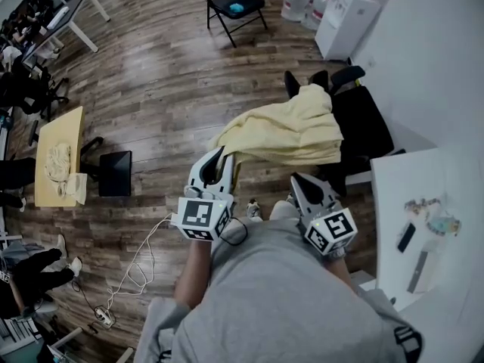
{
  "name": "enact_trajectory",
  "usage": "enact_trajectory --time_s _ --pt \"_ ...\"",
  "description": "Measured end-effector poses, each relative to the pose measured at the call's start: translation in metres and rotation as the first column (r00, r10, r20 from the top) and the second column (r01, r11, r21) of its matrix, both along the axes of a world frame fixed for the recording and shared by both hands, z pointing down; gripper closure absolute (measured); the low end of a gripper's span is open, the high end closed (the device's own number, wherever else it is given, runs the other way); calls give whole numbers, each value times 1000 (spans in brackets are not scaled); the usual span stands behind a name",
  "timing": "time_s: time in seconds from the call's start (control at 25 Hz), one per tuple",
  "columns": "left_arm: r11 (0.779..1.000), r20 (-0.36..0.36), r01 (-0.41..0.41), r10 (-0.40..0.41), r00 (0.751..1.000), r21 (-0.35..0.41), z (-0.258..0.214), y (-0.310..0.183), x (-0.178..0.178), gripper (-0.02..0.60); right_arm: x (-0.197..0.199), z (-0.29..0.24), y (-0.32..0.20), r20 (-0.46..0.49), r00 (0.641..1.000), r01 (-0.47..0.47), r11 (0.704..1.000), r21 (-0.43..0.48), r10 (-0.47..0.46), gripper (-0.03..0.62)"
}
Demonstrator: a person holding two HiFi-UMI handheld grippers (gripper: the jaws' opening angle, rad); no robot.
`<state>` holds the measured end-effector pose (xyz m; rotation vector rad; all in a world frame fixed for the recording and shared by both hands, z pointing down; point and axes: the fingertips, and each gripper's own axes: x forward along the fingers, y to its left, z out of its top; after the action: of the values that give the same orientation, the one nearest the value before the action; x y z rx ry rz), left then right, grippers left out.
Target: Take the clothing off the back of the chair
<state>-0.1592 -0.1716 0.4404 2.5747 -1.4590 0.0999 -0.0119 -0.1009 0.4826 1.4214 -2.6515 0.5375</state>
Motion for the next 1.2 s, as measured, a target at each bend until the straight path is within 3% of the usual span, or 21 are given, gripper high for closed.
enact_trajectory --time_s 0.36,0.52,0.68,1.2 --pt "993 16 108 -107 994 -46 13 -5 -31 518 -9 1 -5 1 999 34 999 -5 -34 559" --pt "988 -10 153 -153 988 -15 4 -5 -47 520 -9 4 -7 2 999 43 999 -9 -43 559" --pt "985 -15 173 -173 985 16 -6 -7 -58 519 -13 4 -12 9 998 59 998 -14 -59 559" --pt "980 -23 197 -197 980 9 -2 -6 -58 519 -13 3 -23 1 996 88 996 -11 -88 559"
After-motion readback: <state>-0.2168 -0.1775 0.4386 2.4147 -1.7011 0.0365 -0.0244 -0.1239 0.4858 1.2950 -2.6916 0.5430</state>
